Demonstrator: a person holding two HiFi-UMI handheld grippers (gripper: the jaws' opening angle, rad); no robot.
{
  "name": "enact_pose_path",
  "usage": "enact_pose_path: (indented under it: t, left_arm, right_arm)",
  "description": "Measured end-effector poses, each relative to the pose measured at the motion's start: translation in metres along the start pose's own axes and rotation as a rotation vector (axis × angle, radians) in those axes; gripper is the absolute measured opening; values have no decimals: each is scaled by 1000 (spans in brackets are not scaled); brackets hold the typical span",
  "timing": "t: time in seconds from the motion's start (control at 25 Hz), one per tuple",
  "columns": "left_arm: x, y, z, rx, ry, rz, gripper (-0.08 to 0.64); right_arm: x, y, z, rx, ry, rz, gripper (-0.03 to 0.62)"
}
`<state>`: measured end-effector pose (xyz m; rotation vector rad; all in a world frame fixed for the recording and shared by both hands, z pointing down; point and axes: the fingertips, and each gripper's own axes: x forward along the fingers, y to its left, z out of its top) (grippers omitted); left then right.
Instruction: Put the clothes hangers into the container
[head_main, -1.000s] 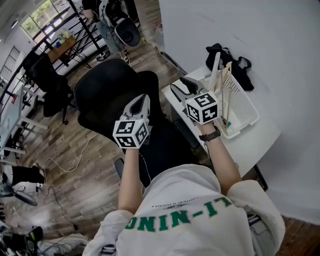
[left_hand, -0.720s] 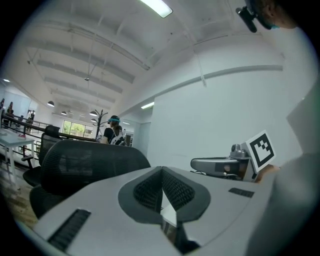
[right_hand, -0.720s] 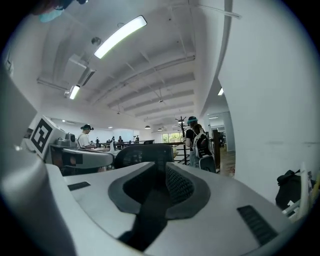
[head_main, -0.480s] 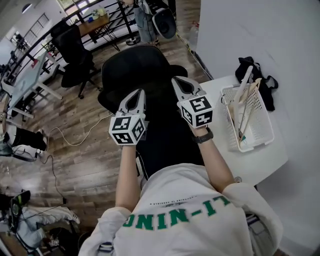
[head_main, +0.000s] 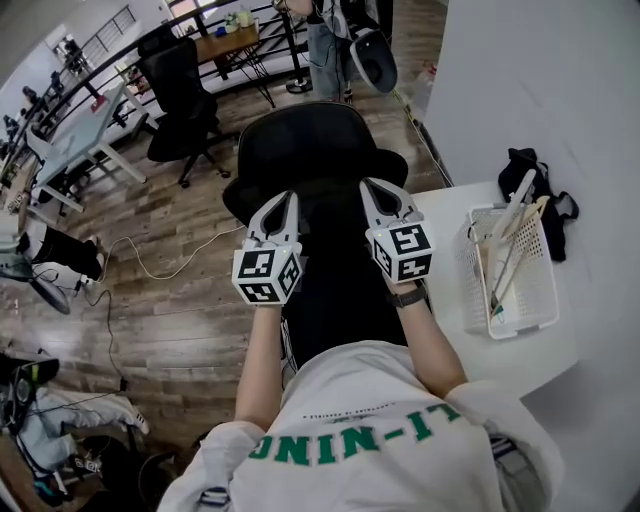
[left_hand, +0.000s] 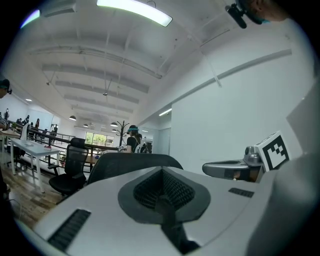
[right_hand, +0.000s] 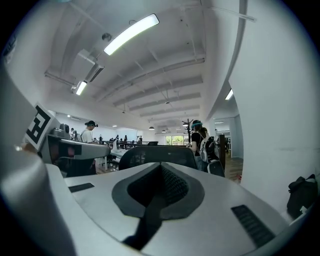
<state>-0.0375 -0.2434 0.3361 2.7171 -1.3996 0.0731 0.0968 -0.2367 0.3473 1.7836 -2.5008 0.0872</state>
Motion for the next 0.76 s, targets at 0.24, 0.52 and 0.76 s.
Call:
enact_pose_path:
  t: [0.24,0.52,0.76]
  left_arm:
    - [-2,6,-1,-4,-16,19,3]
    - [2,2,-11,-13,4,-7,5]
    - [1,-11,-31,-48,23,-29,3]
  right_arm:
    - [8,11,5,17,-20,47,14]
    - [6,7,3,43,-27,64,14]
    - [-7,6,-15,59,1,78,14]
